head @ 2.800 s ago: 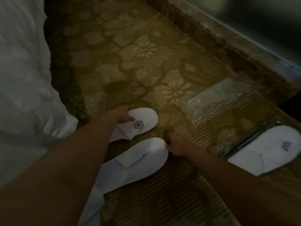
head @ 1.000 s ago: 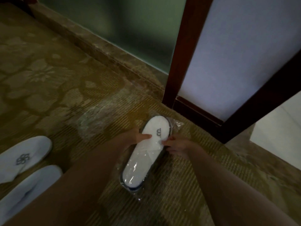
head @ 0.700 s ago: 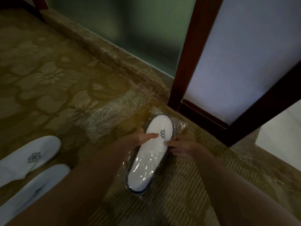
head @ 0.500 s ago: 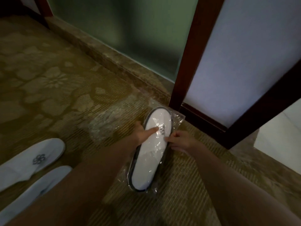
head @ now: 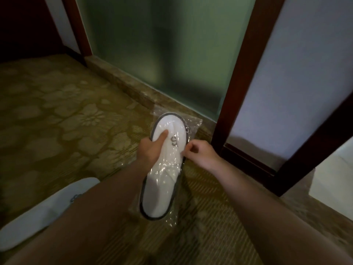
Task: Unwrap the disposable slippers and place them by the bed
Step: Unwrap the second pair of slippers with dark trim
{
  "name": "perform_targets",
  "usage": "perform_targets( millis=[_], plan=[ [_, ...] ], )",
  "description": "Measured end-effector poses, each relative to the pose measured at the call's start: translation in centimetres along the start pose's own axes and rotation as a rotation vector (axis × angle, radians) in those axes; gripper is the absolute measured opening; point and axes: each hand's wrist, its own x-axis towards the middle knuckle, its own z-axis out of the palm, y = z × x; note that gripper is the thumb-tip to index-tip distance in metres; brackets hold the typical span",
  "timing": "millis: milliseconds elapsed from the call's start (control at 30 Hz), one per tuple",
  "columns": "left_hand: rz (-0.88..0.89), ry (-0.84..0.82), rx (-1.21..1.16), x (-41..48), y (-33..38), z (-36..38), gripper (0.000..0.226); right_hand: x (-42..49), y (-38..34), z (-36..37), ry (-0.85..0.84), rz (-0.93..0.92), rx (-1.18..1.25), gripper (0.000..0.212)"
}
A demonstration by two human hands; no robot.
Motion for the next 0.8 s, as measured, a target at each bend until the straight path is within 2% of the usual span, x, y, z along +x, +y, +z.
perform_targets(
  millis=[100, 200, 333, 433, 567, 800],
  plan=[
    [-0.019, 0.036, -0.018, 0.4, 1.1, -2.7, 0.067, -0.7, -2.0, 0.7, 0.000, -0.110, -0.001, 0.014],
    [-0.019, 0.045, -0.027, 0.7, 1.6, -5.5, 0.073, -1.4, -3.6, 0.8, 0.064, -0.213, -0.066, 0.003],
    [-0.018, 0.028, 0.017, 0.7, 1.6, -8.6, 0.077, -1.8, -4.6, 0.3, 0.257, -0.337, -0.268, 0.023],
    [-0.048, -0.036, 0.062, 0.7, 1.4, -10.3, 0.091, -1.7, -4.3, 0.4, 0.315, -0.434, -0.438, 0.038],
    [-0.071, -0.115, 0.129, 0.5, 1.5, -11.3, 0.075, -1.7, -4.0, 0.4, 0.320, -0.531, -0.580, 0.050],
    [-0.099, -0.293, 0.188, 0.5, 2.0, -11.8, 0.071, -2.0, -4.3, 0.2, 0.413, -0.679, -0.620, 0.032]
  ],
)
